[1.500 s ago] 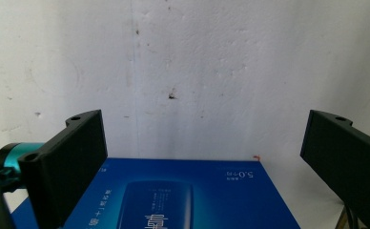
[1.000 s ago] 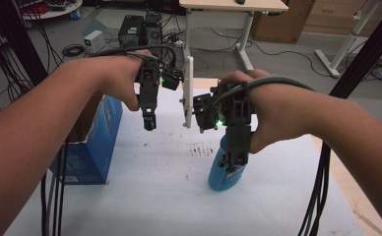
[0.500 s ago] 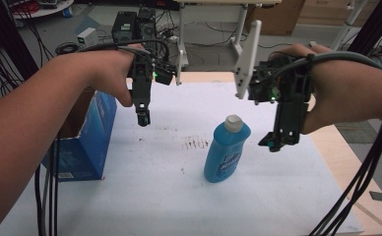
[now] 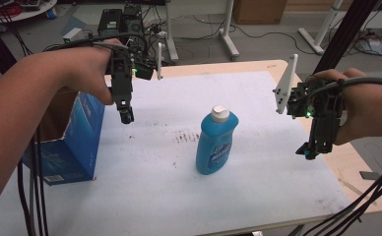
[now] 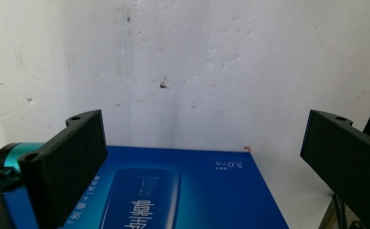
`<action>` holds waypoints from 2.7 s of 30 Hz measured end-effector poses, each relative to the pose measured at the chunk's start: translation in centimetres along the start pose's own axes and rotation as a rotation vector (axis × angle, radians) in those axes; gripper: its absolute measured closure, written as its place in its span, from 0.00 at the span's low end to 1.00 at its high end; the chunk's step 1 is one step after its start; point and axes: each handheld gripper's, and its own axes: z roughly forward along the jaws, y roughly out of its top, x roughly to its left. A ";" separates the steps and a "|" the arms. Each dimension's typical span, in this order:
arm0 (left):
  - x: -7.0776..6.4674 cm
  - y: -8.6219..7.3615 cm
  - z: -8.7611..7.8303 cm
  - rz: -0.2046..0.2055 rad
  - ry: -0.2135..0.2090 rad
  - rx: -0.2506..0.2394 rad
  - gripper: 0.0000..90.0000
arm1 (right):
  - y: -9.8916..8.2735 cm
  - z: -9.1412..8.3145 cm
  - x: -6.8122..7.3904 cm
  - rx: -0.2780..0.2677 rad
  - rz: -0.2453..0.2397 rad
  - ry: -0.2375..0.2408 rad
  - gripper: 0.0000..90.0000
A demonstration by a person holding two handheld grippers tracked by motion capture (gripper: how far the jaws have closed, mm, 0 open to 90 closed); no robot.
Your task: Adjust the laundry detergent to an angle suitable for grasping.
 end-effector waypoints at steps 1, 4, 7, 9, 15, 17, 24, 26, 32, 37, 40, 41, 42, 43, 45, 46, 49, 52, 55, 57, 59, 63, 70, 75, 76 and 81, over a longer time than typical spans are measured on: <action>0.0 0.0 0.0 0.000 0.000 0.000 0.02 | -0.2 0.1 0.0 -0.004 0.001 -0.003 0.02; -0.3 0.1 -0.2 -0.012 0.010 0.003 0.02 | -0.5 0.0 0.0 -0.014 0.010 -0.011 0.02; -0.7 0.1 -0.6 -0.031 0.024 -0.001 0.02 | -0.7 -0.2 0.0 -0.021 0.023 -0.021 0.02; -1.0 0.0 -0.9 -0.048 0.035 -0.007 0.02 | -0.8 -0.2 -0.2 -0.031 0.014 -0.027 0.02; -2.2 -0.1 -1.4 -0.123 0.054 -0.065 0.02 | -1.2 0.0 -0.1 -0.020 0.030 -0.033 0.02; -2.6 -0.2 -1.5 -0.143 0.036 -0.106 0.02 | -1.4 -0.1 -0.2 -0.026 0.040 -0.035 0.02; -4.7 0.3 -2.1 -0.176 0.006 -0.205 0.02 | -1.7 0.1 -0.4 -0.025 0.047 -0.032 0.02; -5.3 0.5 -2.3 -0.190 0.004 -0.235 0.02 | -1.8 0.2 -0.4 -0.027 0.044 -0.031 0.02; -7.1 1.6 -2.4 -0.220 -0.022 -0.319 0.02 | -1.8 0.5 -0.5 -0.022 0.052 -0.026 0.02; -7.9 2.6 -2.0 -0.260 -0.044 -0.393 0.02 | -1.9 0.7 -0.6 -0.028 0.047 -0.025 0.02; -8.4 3.1 -1.7 -0.298 -0.040 -0.439 0.02 | -1.9 0.8 -0.5 -0.028 0.051 -0.022 0.02; -8.5 3.3 -1.5 -0.311 -0.037 -0.453 0.02 | -1.8 0.8 -0.6 -0.030 0.043 -0.021 0.02; -8.6 3.5 -1.3 -0.321 -0.036 -0.462 0.02 | -1.8 0.7 -0.6 -0.032 0.047 -0.024 0.02; -8.8 3.7 -1.2 -0.332 -0.035 -0.468 0.02 | -1.8 0.7 -0.6 -0.034 0.045 -0.023 0.02; -9.1 4.1 -0.9 -0.337 -0.028 -0.487 0.02 | -1.7 0.7 -0.7 -0.037 0.044 -0.021 0.02; -9.2 4.4 -0.7 -0.335 -0.028 -0.493 0.02 | -1.7 0.7 -0.7 -0.034 0.043 -0.023 0.02; -9.8 5.1 -0.4 -0.316 -0.024 -0.492 0.02 | -1.6 0.6 -0.8 -0.039 0.039 -0.022 0.02; -10.1 5.8 -0.1 -0.313 -0.018 -0.509 0.02 | -1.5 0.7 -0.8 -0.038 0.041 -0.026 0.02; -10.3 6.4 0.1 -0.317 -0.017 -0.537 0.02 | -1.5 0.7 -0.8 -0.036 0.038 -0.024 0.02; -10.3 6.8 0.3 -0.309 -0.039 -0.554 0.02 | -1.5 0.7 -0.8 -0.036 0.039 -0.024 0.02; -10.4 7.2 0.6 -0.309 -0.038 -0.558 0.02 | -1.5 0.6 -0.8 -0.036 0.045 -0.023 0.02; -10.4 7.9 1.0 -0.313 -0.023 -0.571 0.02 | -1.5 0.6 -0.9 -0.034 0.044 -0.024 0.02; -10.2 8.8 2.0 -0.328 -0.008 -0.588 0.02 | -1.4 0.7 -0.9 -0.031 0.049 -0.023 0.02; -10.2 9.6 2.7 -0.329 -0.009 -0.588 0.02 | -1.4 0.8 -1.0 -0.034 0.045 -0.022 0.02; -10.2 9.7 2.8 -0.326 -0.004 -0.590 0.02 | -1.4 0.8 -1.1 -0.034 0.046 -0.021 0.02; -10.4 10.5 3.2 -0.324 0.043 -0.603 0.02 | -1.3 1.0 -1.2 -0.032 0.050 -0.017 0.02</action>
